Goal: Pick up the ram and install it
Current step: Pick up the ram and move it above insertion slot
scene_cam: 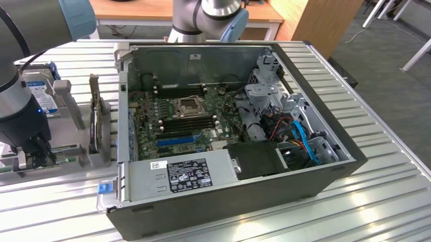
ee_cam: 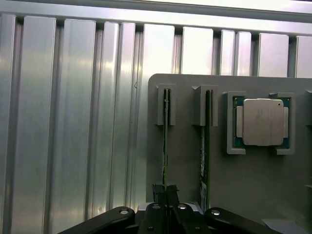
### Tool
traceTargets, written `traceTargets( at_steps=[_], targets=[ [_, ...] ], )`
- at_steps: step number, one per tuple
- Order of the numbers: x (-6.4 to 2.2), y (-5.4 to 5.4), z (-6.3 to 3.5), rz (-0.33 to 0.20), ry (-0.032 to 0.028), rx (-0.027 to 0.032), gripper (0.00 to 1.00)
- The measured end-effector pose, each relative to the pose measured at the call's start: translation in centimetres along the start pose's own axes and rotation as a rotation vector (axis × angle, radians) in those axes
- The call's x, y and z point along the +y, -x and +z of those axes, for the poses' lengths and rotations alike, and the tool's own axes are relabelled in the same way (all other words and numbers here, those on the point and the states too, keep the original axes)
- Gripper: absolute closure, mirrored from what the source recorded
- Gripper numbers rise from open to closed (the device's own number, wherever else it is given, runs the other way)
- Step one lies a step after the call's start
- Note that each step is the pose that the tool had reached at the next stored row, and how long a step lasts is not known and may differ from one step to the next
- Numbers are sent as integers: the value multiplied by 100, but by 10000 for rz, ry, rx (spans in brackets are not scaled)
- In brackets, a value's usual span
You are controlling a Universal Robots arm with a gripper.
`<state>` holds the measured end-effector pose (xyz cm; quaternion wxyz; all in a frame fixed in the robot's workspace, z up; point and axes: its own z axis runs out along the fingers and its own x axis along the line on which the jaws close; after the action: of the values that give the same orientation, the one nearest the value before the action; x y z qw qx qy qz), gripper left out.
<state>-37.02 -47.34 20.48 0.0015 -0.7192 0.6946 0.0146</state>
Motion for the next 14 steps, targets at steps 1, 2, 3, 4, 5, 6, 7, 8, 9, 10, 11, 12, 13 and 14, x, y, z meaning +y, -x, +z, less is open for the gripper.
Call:
traceTargets(
  at_steps=[1,2,3,4,5,6,7,8,9,10,11,12,13,14],
  targets=[
    [0,0,0,0,0,0,88],
    [0,0,0,-1,0,0,88],
    [0,0,0,-1,0,0,88],
    [0,0,-2,-1,-1,0,88],
    [0,1,-6,-1,-1,-1,88],
    [0,1,-13,-1,-1,0,88],
    [0,1,-22,-1,0,1,88],
    [1,1,-32,0,0,1,88],
    [1,1,-43,-1,0,1,88],
    [1,1,-55,-1,0,1,88],
    [1,2,-67,-1,-1,0,88],
    [2,2,-82,0,0,1,88],
    [2,2,-98,0,0,1,88],
    [2,3,-116,-1,0,0,88]
  ],
)
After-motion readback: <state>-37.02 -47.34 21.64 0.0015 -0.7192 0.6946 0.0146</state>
